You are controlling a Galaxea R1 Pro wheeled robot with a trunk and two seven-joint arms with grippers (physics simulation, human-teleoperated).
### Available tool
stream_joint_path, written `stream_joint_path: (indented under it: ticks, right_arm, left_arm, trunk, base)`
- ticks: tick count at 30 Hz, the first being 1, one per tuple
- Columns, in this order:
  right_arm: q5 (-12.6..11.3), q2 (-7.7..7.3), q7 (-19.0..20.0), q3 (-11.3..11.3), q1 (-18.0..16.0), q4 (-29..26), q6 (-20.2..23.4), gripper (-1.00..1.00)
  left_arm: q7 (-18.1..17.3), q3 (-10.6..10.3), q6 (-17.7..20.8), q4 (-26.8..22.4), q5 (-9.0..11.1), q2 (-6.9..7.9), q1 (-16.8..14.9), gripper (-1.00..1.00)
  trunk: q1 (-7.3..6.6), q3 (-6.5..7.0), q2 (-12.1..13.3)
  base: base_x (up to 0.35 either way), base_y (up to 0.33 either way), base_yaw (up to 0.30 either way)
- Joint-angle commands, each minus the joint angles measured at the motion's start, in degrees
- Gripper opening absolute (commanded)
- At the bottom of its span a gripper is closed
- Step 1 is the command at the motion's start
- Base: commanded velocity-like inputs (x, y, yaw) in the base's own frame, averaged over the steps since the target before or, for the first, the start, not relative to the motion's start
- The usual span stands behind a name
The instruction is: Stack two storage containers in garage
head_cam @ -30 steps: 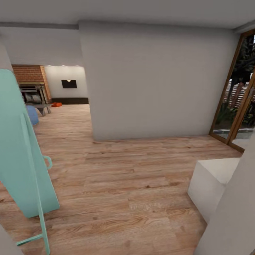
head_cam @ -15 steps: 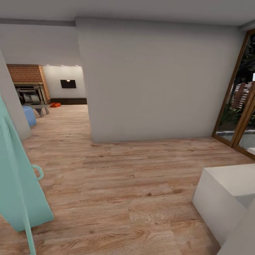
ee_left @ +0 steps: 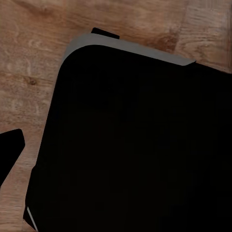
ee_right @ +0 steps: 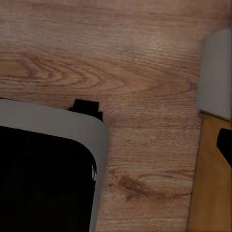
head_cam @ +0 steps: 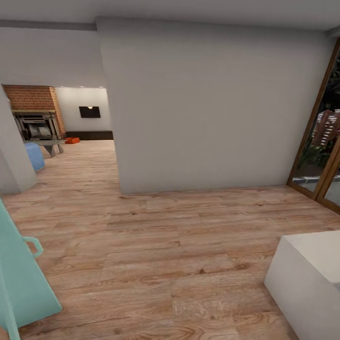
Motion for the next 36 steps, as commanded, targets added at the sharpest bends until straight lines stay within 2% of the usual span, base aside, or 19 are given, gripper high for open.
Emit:
stream_joint_path:
  ticks: [1,36]
  right_arm:
    - [-0.5,0.03,0.1,0.5,-0.1,0.2,-0.3,1.00]
    - [-0.5,-0.21,0.2,0.4,-0.1,0.2,0.0,1.00]
  left_arm:
    - [0.0,0.1,-0.1,-0.1,0.2,-0.01,0.0,1.00]
    - [0.1,0.2,-0.2,0.0,0.3,-0.01,0.0,1.00]
  trunk:
    - [0.03,-0.05,0.0]
    - [0.03,-0.05,0.0]
  base:
    - [0.322,0.000,0.000]
    - [0.322,0.000,0.000]
